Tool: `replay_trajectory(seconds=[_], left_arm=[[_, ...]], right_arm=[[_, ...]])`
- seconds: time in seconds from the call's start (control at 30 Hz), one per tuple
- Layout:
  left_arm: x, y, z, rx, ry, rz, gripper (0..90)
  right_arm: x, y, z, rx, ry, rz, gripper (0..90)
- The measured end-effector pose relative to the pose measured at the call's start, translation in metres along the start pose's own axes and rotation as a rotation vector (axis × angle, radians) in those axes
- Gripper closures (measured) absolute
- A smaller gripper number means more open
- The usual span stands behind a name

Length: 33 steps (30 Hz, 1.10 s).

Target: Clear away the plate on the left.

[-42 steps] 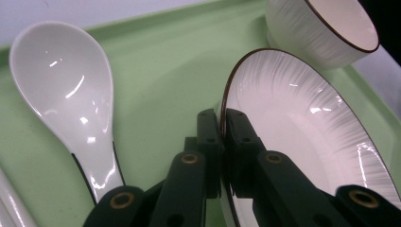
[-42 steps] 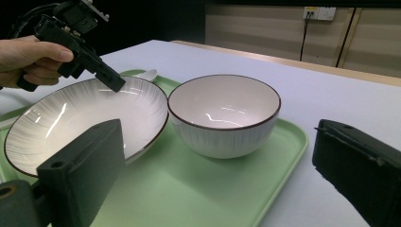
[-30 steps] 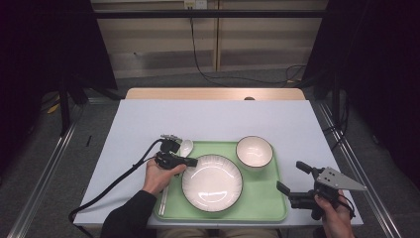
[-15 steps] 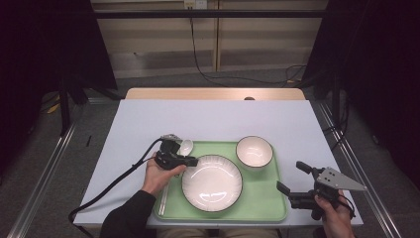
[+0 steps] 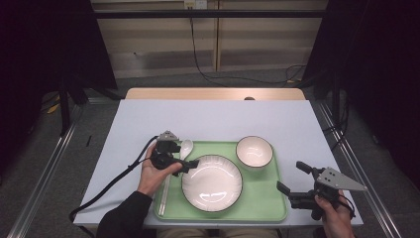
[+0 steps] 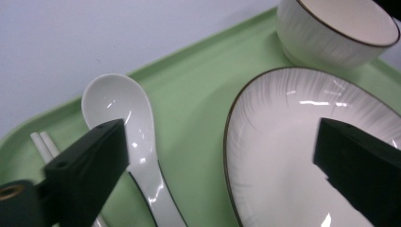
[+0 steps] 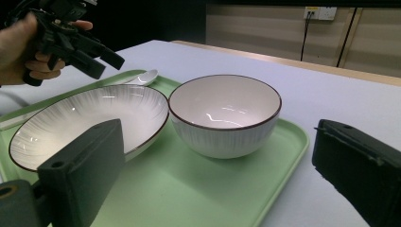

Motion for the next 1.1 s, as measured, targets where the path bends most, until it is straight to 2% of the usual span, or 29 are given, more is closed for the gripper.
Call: replay_trajectory(seconds=[0.03,0.07,0.1,0.33,0.5,0.57,0.63,0.67,0.7,0.73,0.77,0.83,0.9,0.93,1.03,1.1], left_arm=[[0.0,0.0,0.002,0.011,0.004,0.0,4.7],[-0.002,-0.001,0.005,0.012,0.022,-0.017,4.8],[-0.004,-0.003,0.007,-0.001,0.036,-0.02,3.9],[-0.015,-0.011,0.025,0.008,0.154,-0.066,5.0],[-0.019,-0.017,0.045,0.034,0.192,-0.103,4.2],[-0.021,-0.018,0.052,0.053,0.202,-0.107,4.0],[-0.022,-0.02,0.057,0.062,0.178,-0.088,3.1],[-0.023,-0.021,0.061,0.065,0.181,-0.085,3.5],[-0.026,-0.022,0.065,0.069,0.22,-0.111,3.7],[-0.026,-0.022,0.068,0.079,0.244,-0.109,2.9],[-0.027,-0.024,0.07,0.08,0.234,-0.108,2.9],[-0.028,-0.027,0.076,0.086,0.246,-0.107,4.0],[-0.031,-0.032,0.083,0.081,0.28,-0.102,3.7],[-0.031,-0.033,0.085,0.094,0.297,-0.098,3.8],[-0.034,-0.037,0.096,0.124,0.313,-0.062,3.7],[-0.038,-0.043,0.105,0.129,0.36,-0.077,3.6]], right_arm=[[0.0,0.0,0.0,0.002,-0.003,-0.003,3.0],[0.0,0.0,0.0,0.003,-0.001,-0.002,3.0],[0.0,0.0,0.0,0.001,0.002,-0.002,3.0],[0.0,0.0,0.0,-0.001,-0.003,-0.004,3.0],[0.001,0.0,0.0,-0.001,-0.003,-0.005,3.0],[0.0,0.0,0.001,0.001,-0.006,-0.009,3.0],[0.001,0.0,0.001,0.0,-0.005,-0.006,3.0],[0.0,0.0,0.001,0.0,-0.005,-0.006,3.0],[0.0,0.0,0.001,0.0,-0.006,-0.006,3.0],[0.001,0.0,0.001,0.001,-0.009,-0.004,3.0],[0.001,0.0,0.001,0.0,-0.008,-0.005,3.0],[0.001,0.0,0.001,0.0,-0.009,-0.003,3.0],[0.001,0.0,0.002,0.002,-0.014,-0.005,3.0],[0.001,-0.001,0.002,-0.001,-0.017,-0.008,3.0],[0.001,-0.001,0.002,-0.001,-0.016,-0.014,3.0],[0.001,-0.001,0.002,-0.001,-0.016,-0.012,3.0]])
Point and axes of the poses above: each handheld gripper's, and its own axes: z roughly backward along the jaws, y roughly out of its top, x roughly to its right, the point moved 9 cm from there along -z, roughly forward along the jaws, and after that the axes turned 5 degrees about x, right-handed, at the moved point
